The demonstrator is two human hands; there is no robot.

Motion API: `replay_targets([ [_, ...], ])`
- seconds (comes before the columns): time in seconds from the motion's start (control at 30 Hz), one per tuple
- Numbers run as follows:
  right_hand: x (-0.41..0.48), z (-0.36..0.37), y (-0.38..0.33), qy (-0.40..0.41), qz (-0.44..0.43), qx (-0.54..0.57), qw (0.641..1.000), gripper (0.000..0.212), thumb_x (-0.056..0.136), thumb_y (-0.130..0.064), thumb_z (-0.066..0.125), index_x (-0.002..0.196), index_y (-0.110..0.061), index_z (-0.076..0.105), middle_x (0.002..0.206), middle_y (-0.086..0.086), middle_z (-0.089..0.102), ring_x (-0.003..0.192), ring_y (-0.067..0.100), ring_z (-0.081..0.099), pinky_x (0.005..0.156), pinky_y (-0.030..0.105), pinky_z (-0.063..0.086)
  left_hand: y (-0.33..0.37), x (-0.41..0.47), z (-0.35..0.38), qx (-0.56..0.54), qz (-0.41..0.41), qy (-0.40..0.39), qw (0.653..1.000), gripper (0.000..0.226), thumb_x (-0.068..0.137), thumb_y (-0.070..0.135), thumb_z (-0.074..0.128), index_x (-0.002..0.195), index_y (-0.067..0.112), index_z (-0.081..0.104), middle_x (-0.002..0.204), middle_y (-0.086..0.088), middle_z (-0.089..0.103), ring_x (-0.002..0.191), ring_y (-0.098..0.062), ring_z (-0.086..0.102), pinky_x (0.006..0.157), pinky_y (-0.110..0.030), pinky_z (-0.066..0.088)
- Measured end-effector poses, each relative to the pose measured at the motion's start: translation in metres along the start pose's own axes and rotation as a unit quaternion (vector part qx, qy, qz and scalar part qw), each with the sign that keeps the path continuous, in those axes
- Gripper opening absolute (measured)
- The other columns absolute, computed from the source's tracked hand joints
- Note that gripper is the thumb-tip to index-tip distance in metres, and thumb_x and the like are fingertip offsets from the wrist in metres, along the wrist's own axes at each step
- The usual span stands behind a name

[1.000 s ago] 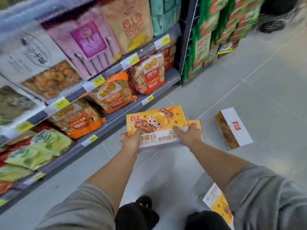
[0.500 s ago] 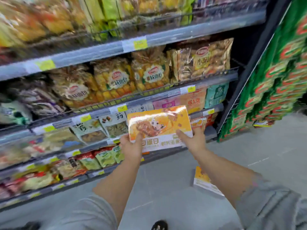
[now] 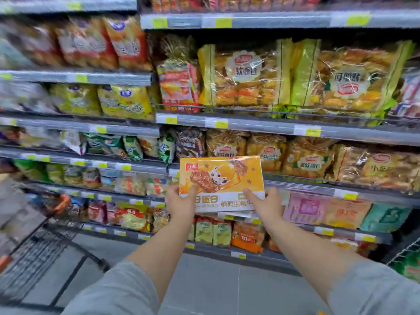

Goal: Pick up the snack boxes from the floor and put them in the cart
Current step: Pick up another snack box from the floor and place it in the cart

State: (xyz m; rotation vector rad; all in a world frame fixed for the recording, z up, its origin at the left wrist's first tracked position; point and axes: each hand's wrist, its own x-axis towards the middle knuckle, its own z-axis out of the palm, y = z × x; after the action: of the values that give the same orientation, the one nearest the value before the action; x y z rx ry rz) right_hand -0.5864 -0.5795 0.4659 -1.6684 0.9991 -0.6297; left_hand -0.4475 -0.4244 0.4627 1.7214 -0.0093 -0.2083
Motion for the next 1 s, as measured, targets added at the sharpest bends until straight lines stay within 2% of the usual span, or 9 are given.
replay_targets([
  [0.1,-0.021,0.065,-0.03,-0.035,-0.015,0.004,0.999,0.052,0.075,-0.056,0.07,0.095,-0.012,0.051,0.096,0.007,0.06,0.09,0.03,0.06,0.077,0.047,0.048,0.006,0.03,-0.067,-0.007,0.001,0.035,0.999,0.064,0.081,0.043,0.071,0.131,0.013,0.044,0.133,-0.009,0.05,0.12,-0.03,0.052,0.101,-0.045,0.045],
  [0.27,-0.044,0.189,-0.056,-0.086,-0.031,-0.006,0.996,0.113,0.042,-0.092,0.056,0.118,-0.008,0.053,0.117,0.013,0.061,0.105,0.035,0.06,0.083,0.048,0.048,0.009,0.083,-0.187,0.004,0.006,0.082,0.997,0.062,0.081,0.042,0.07,0.129,0.012,0.046,0.132,-0.011,0.05,0.115,-0.03,0.054,0.096,-0.044,0.047],
  [0.3,-0.057,0.222,-0.07,-0.105,-0.03,-0.008,0.994,0.112,0.044,-0.091,0.057,0.119,-0.009,0.049,0.118,0.013,0.058,0.105,0.034,0.058,0.083,0.049,0.047,0.005,0.097,-0.22,0.011,0.005,0.095,0.995,0.06,0.082,0.043,0.07,0.128,0.012,0.047,0.131,-0.011,0.05,0.113,-0.03,0.054,0.095,-0.044,0.048],
  [0.4,-0.084,0.278,-0.092,-0.132,-0.034,-0.018,0.99,0.069,0.069,-0.067,0.067,0.104,-0.013,0.041,0.104,0.006,0.045,0.095,0.027,0.05,0.074,0.041,0.04,0.003,0.117,-0.279,0.03,0.009,0.126,0.992,0.055,0.084,0.038,0.069,0.126,0.012,0.047,0.13,-0.009,0.044,0.114,-0.029,0.051,0.094,-0.04,0.045],
  [0.57,-0.122,0.373,-0.119,-0.17,-0.014,-0.001,0.985,0.04,0.079,-0.043,0.074,0.086,-0.016,0.045,0.085,0.0,0.054,0.073,0.014,0.055,0.065,0.032,0.044,-0.017,0.161,-0.38,0.039,0.002,0.171,0.985,0.045,0.078,0.036,0.074,0.111,0.017,0.05,0.123,-0.012,0.053,0.111,-0.031,0.057,0.097,-0.047,0.047],
  [0.67,-0.143,0.421,-0.137,-0.203,-0.001,0.005,0.979,0.052,0.07,-0.048,0.078,0.096,-0.014,0.048,0.093,0.004,0.06,0.083,0.024,0.061,0.075,0.041,0.053,-0.025,0.18,-0.428,0.032,-0.018,0.204,0.978,0.049,0.077,0.035,0.074,0.117,0.015,0.052,0.121,-0.009,0.056,0.111,-0.03,0.056,0.097,-0.048,0.048],
  [0.8,-0.156,0.48,-0.152,-0.263,-0.01,-0.016,0.965,0.085,0.058,-0.067,0.073,0.118,-0.01,0.051,0.113,0.008,0.061,0.104,0.027,0.059,0.093,0.041,0.048,-0.036,0.204,-0.478,0.025,-0.038,0.218,0.975,0.049,0.07,0.045,0.07,0.11,0.026,0.049,0.118,-0.007,0.057,0.105,-0.031,0.059,0.089,-0.052,0.052],
  [0.87,-0.155,0.512,-0.154,-0.285,-0.009,-0.026,0.958,0.1,0.053,-0.074,0.07,0.129,-0.013,0.049,0.129,0.008,0.056,0.115,0.03,0.056,0.096,0.044,0.048,-0.042,0.218,-0.502,0.025,-0.044,0.225,0.973,0.046,0.072,0.044,0.07,0.108,0.029,0.047,0.12,-0.006,0.056,0.106,-0.032,0.059,0.091,-0.053,0.051],
  [1.0,-0.157,0.578,-0.167,-0.311,-0.032,-0.042,0.949,0.111,0.044,-0.084,0.068,0.131,-0.017,0.049,0.135,0.006,0.053,0.118,0.03,0.055,0.1,0.049,0.046,-0.053,0.255,-0.546,0.006,-0.071,0.24,0.968,0.048,0.069,0.049,0.073,0.105,0.04,0.044,0.126,-0.005,0.048,0.103,-0.032,0.061,0.087,-0.054,0.054],
])
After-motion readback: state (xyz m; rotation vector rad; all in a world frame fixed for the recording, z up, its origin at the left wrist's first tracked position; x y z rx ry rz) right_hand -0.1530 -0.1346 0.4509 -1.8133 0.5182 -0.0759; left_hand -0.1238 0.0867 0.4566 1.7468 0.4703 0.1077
